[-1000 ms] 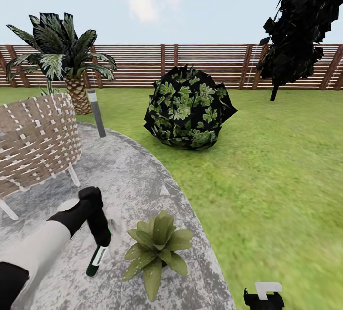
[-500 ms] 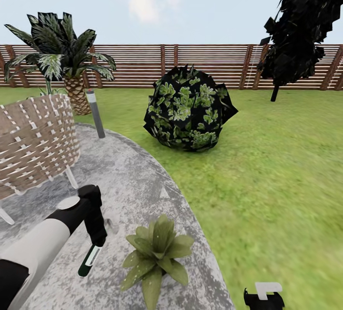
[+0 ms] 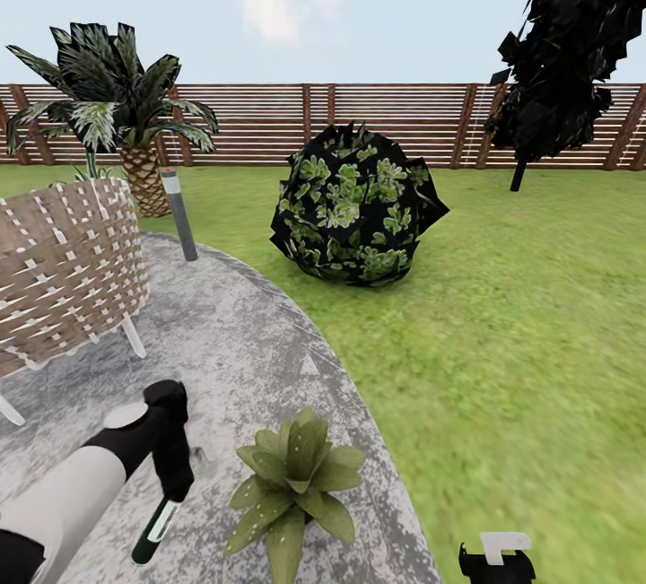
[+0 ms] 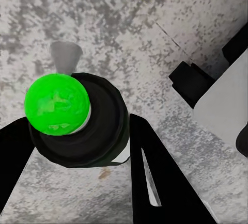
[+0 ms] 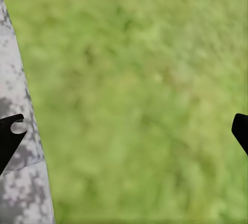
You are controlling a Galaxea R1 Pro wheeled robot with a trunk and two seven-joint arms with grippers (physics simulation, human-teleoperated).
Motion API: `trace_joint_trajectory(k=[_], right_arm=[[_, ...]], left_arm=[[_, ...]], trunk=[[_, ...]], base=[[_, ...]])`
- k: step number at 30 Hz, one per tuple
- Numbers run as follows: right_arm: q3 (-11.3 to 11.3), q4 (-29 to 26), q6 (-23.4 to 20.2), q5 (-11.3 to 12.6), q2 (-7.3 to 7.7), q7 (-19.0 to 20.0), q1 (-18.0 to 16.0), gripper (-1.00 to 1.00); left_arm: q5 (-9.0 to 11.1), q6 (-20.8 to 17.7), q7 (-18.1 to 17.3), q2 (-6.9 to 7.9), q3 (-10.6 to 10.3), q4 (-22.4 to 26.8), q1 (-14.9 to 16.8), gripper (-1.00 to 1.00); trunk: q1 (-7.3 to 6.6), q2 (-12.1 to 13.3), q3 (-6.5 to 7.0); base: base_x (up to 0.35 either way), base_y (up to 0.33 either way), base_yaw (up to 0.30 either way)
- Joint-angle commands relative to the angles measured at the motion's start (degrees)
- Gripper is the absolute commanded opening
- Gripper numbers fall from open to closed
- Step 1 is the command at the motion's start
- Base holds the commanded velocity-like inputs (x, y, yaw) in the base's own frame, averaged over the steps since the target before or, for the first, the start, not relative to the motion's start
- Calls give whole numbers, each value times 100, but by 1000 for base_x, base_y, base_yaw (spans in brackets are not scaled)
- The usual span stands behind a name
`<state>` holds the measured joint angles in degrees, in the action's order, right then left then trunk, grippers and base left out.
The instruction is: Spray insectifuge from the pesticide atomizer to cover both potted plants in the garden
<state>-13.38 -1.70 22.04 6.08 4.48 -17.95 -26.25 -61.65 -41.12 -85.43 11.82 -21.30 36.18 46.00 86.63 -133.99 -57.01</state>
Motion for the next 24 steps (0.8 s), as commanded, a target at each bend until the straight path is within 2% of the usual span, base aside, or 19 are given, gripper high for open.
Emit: trace_joint_trajectory(k=[1,3,5,8,10,13,15,18,21,24], right_arm=[[-50,1,20,60,0,-7,-3,100],[-50,3,20,60,0,-7,-3,100],[-50,1,20,60,0,-7,-3,100],[-50,2,20,60,0,-7,-3,100],[-50,1,20,60,0,-7,-3,100],[-50,3,20,60,0,-7,-3,100],[-50,3,20,55,9,-7,-3,100],[-50,3,20,52,16,-7,-3,100],[-50,3,20,44,19,-7,-3,100],[-50,3,20,42,22,-7,-3,100]], left_arm=[[-27,-66,-20,-14,-24,33,6,-100],[-7,-78,68,-80,-24,65,49,-100],[-19,-87,125,-297,-26,82,121,-100],[-30,-93,141,-433,-29,84,352,-100],[-31,-97,154,-408,-29,81,495,-100],[-36,-97,291,-317,-18,61,462,-100],[-1,-93,542,-74,-7,-2,438,-100],[38,-84,619,92,-7,-22,433,-100],[64,-82,639,62,-14,-23,435,-100],[62,-88,641,-156,-7,-19,437,-100]], trunk=[[-1,-2,-5],[-1,-2,-5],[-1,-2,-5],[-1,-2,-5],[-1,-2,-5],[-1,-2,-5],[-1,-2,-5],[-1,-2,-5],[-1,-2,-5],[-1,-2,-5]], base=[[0,0,0],[0,0,0],[0,0,0],[0,0,0],[0,0,0],[0,0,0],[0,0,0],[0,0,0],[0,0,0],[0,0,0]])
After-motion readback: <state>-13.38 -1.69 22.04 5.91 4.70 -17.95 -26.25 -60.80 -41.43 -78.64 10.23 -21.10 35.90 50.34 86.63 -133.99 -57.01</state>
